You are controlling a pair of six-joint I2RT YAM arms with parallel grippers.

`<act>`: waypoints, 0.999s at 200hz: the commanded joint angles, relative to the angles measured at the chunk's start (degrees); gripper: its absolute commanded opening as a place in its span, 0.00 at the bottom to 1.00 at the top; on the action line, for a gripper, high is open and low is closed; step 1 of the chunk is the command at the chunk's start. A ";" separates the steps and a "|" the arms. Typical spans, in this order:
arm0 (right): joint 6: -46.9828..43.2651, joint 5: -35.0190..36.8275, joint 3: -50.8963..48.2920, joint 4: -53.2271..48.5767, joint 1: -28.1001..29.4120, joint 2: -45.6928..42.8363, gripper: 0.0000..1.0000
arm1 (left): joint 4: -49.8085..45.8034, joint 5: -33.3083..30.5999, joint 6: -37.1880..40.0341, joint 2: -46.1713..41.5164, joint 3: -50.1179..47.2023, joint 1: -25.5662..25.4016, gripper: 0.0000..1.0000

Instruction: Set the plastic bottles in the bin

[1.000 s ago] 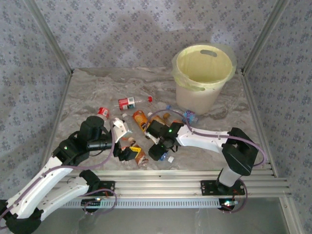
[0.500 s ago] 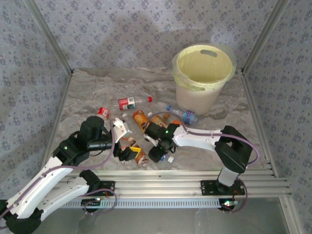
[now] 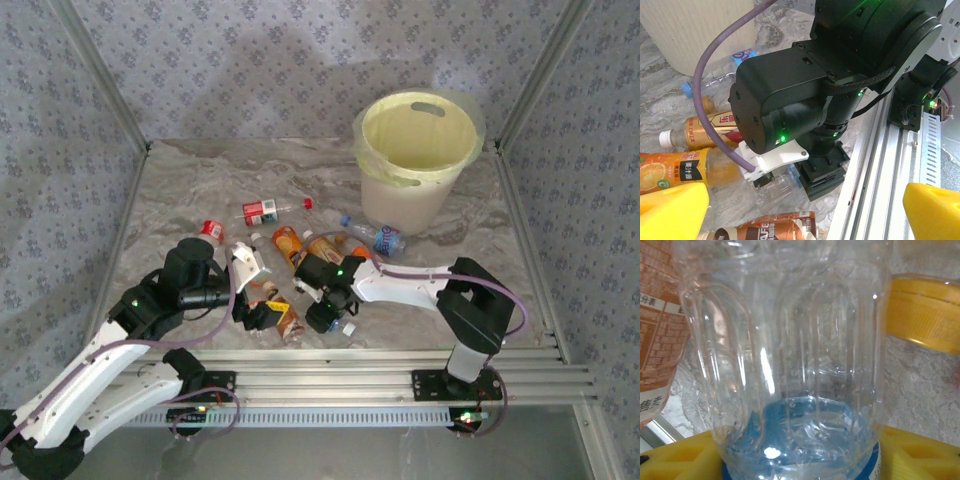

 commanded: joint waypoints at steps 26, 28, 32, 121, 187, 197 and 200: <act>0.81 0.07 -3.29 -0.01 0.40 -5.54 0.62 | 3.53 1.33 -1.54 -0.79 -0.09 -0.34 1.00; 0.90 0.01 -3.35 0.00 0.45 -5.75 0.62 | 3.68 1.43 -1.68 -0.68 -0.03 -0.36 1.00; 1.06 -0.07 -3.51 -0.07 0.44 -6.22 0.62 | 3.88 1.56 -1.75 -0.54 0.10 -0.38 1.00; 5.52 -2.16 -6.29 -2.72 -4.29 -24.16 0.62 | 12.37 2.78 -2.49 8.44 7.95 -0.35 1.00; 5.94 -1.01 1.38 -6.43 -11.29 -33.45 0.62 | 20.56 4.19 -2.69 16.31 12.86 -0.33 1.00; 5.97 -0.73 2.78 -6.49 -11.82 -34.31 0.62 | 21.65 3.92 -2.82 17.23 13.54 -0.28 0.99; 5.97 -0.60 3.19 -6.44 -12.08 -34.49 0.62 | 22.08 3.87 -2.86 17.47 13.68 -0.32 1.00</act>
